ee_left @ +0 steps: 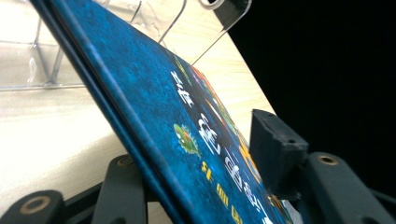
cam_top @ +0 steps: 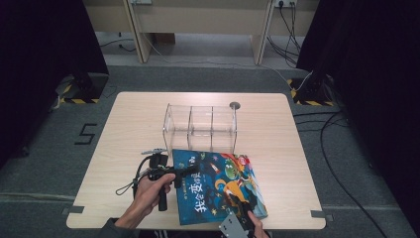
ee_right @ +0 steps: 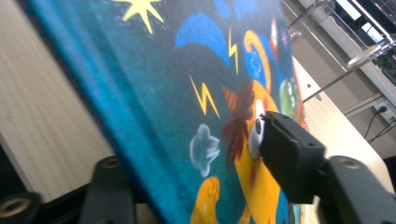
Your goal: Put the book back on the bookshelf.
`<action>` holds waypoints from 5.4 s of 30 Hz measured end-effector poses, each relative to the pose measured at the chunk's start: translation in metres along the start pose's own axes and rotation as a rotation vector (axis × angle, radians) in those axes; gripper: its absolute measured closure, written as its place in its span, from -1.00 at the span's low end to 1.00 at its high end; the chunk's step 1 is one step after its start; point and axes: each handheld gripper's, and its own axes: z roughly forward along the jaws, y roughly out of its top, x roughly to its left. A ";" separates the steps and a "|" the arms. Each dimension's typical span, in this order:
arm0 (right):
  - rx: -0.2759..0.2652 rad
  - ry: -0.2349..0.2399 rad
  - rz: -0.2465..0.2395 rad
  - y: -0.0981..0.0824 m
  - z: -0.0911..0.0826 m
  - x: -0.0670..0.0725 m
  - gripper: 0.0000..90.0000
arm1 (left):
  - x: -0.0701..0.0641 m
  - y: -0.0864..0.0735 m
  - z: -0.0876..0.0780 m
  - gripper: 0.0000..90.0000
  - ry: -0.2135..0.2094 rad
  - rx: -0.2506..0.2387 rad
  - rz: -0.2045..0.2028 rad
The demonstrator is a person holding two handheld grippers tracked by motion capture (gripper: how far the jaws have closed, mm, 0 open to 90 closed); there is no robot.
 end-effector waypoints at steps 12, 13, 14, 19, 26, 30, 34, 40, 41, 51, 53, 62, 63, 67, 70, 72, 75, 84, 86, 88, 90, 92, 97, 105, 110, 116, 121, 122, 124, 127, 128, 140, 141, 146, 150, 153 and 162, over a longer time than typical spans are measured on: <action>-0.070 -0.048 0.091 0.000 -0.018 -0.004 0.36 | -0.002 0.011 -0.012 -0.16 -0.119 0.005 0.020; -0.081 -0.056 0.108 0.000 -0.020 -0.006 0.38 | -0.001 0.013 -0.014 -0.24 -0.134 0.016 0.018; -0.102 -0.060 0.152 -0.001 -0.023 -0.012 0.39 | -0.001 0.014 -0.015 -0.31 -0.147 0.024 0.033; -0.170 -0.073 0.336 -0.007 -0.035 -0.034 0.42 | 0.002 0.012 -0.021 -0.34 -0.190 0.010 0.035; -0.196 -0.064 0.418 -0.012 -0.042 -0.042 0.41 | 0.003 0.015 -0.040 -0.38 -0.250 -0.088 0.024; -0.202 -0.057 0.449 -0.015 -0.043 -0.047 0.41 | 0.003 0.015 -0.048 -0.42 -0.226 -0.094 0.109; -0.206 -0.053 0.471 -0.016 -0.045 -0.050 0.41 | 0.003 0.013 -0.053 -0.43 -0.239 -0.093 0.131; -0.217 -0.047 0.522 -0.020 -0.047 -0.056 0.41 | 0.004 0.007 -0.056 -0.43 -0.204 -0.076 0.205; -0.221 -0.044 0.538 -0.021 -0.048 -0.058 0.41 | 0.005 0.003 -0.054 -0.41 -0.179 -0.067 0.245; -0.223 -0.044 0.563 -0.024 -0.049 -0.061 0.41 | 0.030 -0.022 -0.024 -0.44 0.071 -0.024 0.499; -0.228 -0.044 0.574 -0.024 -0.050 -0.062 0.41 | 0.036 -0.028 -0.018 -0.46 0.085 0.003 0.507; -0.237 -0.037 0.602 -0.027 -0.050 -0.065 0.40 | 0.063 -0.045 0.009 -0.62 0.253 0.191 0.629; -0.240 -0.035 0.610 -0.027 -0.050 -0.066 0.41 | 0.063 -0.045 0.009 -0.62 0.253 0.191 0.629; -0.252 -0.034 0.641 -0.030 -0.051 -0.070 0.41 | 0.066 -0.049 0.014 -0.67 0.307 0.237 0.660; -0.253 -0.030 0.659 -0.031 -0.051 -0.071 0.41 | 0.066 -0.051 0.015 -0.69 0.289 0.226 0.665; -0.254 -0.029 0.660 -0.031 -0.051 -0.072 0.41 | 0.066 -0.052 0.016 -0.69 0.287 0.224 0.665; -0.256 -0.024 0.666 -0.031 -0.051 -0.073 0.41 | 0.064 -0.054 0.017 -0.69 0.281 0.217 0.669; -0.280 -0.014 0.762 -0.038 -0.052 -0.082 0.41 | 0.062 -0.056 0.019 -0.70 0.266 0.216 0.678; -0.280 -0.017 0.773 -0.040 -0.053 -0.083 0.42 | 0.062 -0.057 0.019 -0.71 0.264 0.212 0.678; -0.283 -0.014 0.787 -0.042 -0.052 -0.085 0.42 | 0.062 -0.057 0.019 -0.71 0.261 0.212 0.681; -0.283 -0.014 0.796 -0.042 -0.052 -0.086 0.42 | 0.062 -0.057 0.019 -0.72 0.261 0.211 0.681; -0.285 -0.014 0.813 -0.044 -0.052 -0.087 0.42 | 0.062 -0.057 0.019 -0.72 0.259 0.210 0.683; -0.284 -0.010 0.847 -0.048 -0.052 -0.091 0.43 | 0.062 -0.058 0.019 -0.73 0.257 0.209 0.685; -0.282 -0.001 0.877 -0.053 -0.050 -0.095 0.43 | 0.062 -0.058 0.019 -0.74 0.253 0.211 0.687; -0.277 0.001 0.888 -0.054 -0.051 -0.096 0.42 | 0.062 -0.058 0.019 -0.74 0.250 0.213 0.688; -0.284 0.007 0.909 -0.054 -0.050 -0.097 0.41 | 0.062 -0.058 0.019 -0.74 0.251 0.212 0.689; -0.287 0.010 0.921 -0.055 -0.051 -0.097 0.41 | 0.062 -0.058 0.019 -0.74 0.249 0.214 0.689; -0.288 0.010 0.925 -0.055 -0.051 -0.098 0.41 | 0.062 -0.058 0.019 -0.74 0.249 0.214 0.689; -0.296 0.017 0.941 -0.056 -0.051 -0.098 0.41 | 0.062 -0.058 0.019 -0.74 0.248 0.211 0.689; -0.300 0.017 0.950 -0.057 -0.052 -0.101 0.42 | 0.062 -0.058 0.019 -0.74 0.247 0.213 0.690; -0.302 0.017 0.954 -0.057 -0.052 -0.101 0.42 | 0.062 -0.058 0.019 -0.74 0.248 0.212 0.690; -0.328 0.039 1.020 -0.062 -0.052 -0.111 0.44 | 0.062 -0.059 0.020 -0.75 0.248 0.212 0.690; -0.327 0.038 1.020 -0.063 -0.052 -0.112 0.46 | 0.062 -0.059 0.020 -0.75 0.247 0.213 0.691; -0.333 0.034 0.978 -0.063 -0.053 -0.118 0.52 | 0.062 -0.059 0.020 -0.76 0.247 0.211 0.691; -0.340 0.029 0.938 -0.059 -0.054 -0.122 0.56 | 0.062 -0.059 0.020 -0.76 0.248 0.208 0.688; -0.345 0.019 0.903 -0.056 -0.053 -0.126 0.59 | 0.062 -0.059 0.020 -0.77 0.248 0.210 0.689; -0.364 0.020 0.824 -0.049 -0.049 -0.136 0.63 | 0.062 -0.059 0.021 -0.78 0.247 0.208 0.689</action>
